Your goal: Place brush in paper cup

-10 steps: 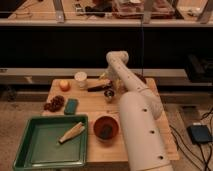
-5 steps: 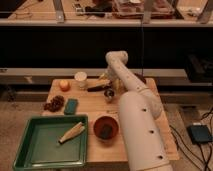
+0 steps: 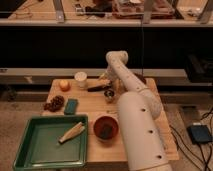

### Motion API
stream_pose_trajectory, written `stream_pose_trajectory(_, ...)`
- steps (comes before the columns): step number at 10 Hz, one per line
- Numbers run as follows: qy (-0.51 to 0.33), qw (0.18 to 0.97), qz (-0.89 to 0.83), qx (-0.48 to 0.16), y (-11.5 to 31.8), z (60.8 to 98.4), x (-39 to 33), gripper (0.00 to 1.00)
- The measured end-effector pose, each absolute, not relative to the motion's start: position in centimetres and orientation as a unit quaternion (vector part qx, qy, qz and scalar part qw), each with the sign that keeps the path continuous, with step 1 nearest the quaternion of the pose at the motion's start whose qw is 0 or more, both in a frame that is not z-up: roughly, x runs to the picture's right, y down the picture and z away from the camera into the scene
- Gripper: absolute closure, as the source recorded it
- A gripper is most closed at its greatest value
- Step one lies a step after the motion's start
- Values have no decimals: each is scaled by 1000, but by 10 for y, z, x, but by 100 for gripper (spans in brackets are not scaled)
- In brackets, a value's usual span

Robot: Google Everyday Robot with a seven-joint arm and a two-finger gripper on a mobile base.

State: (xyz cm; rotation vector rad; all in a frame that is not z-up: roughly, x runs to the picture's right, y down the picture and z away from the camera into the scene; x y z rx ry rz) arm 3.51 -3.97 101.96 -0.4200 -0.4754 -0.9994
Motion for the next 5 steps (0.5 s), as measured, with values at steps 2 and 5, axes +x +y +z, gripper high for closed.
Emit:
stream_pose_trajectory(2,-227,820,-481,-210,-33,1026,29,20)
stream_pose_trajectory(5,-226,820,-481,-212,-32,1026,31,20)
